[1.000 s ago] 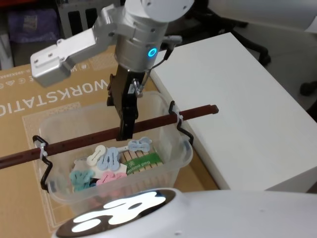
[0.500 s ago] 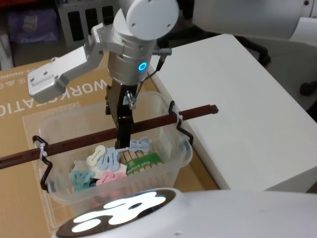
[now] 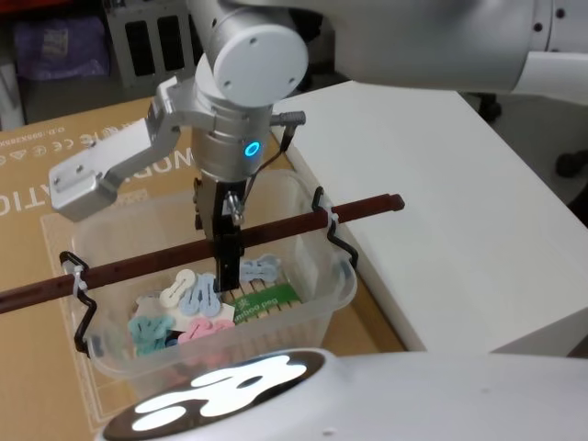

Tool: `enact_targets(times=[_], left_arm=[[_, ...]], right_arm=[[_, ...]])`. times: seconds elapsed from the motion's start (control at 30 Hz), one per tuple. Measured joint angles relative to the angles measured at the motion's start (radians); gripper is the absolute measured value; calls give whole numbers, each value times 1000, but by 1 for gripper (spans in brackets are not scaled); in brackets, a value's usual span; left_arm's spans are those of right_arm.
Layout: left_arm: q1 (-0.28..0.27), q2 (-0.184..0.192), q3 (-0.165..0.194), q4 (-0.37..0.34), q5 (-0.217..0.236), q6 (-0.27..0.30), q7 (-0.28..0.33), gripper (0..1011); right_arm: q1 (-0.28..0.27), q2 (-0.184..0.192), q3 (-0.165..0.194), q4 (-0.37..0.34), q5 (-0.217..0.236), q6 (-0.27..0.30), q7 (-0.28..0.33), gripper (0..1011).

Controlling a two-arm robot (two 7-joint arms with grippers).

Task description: Use one hand to grasp the basket and place it at the designated location.

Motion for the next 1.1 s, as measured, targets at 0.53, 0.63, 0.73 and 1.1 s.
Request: enact_targets(times=[0.53,0.63,0.73,1.1], left_arm=[[0,0,0,0,0,0,0,0],[0,0,0,0,0,0,0,0],[0,0,0,0,0,0,0,0],[0,0,0,0,0,0,0,0]], right_arm=[[-17,-44,-47,37,-47,14,-3,1001],[-19,-49,-51,43,-52,15,-3,1001],[-19,-55,-54,49,-54,18,-3,1001],[-20,-60,-55,60,-53,18,-5,754]])
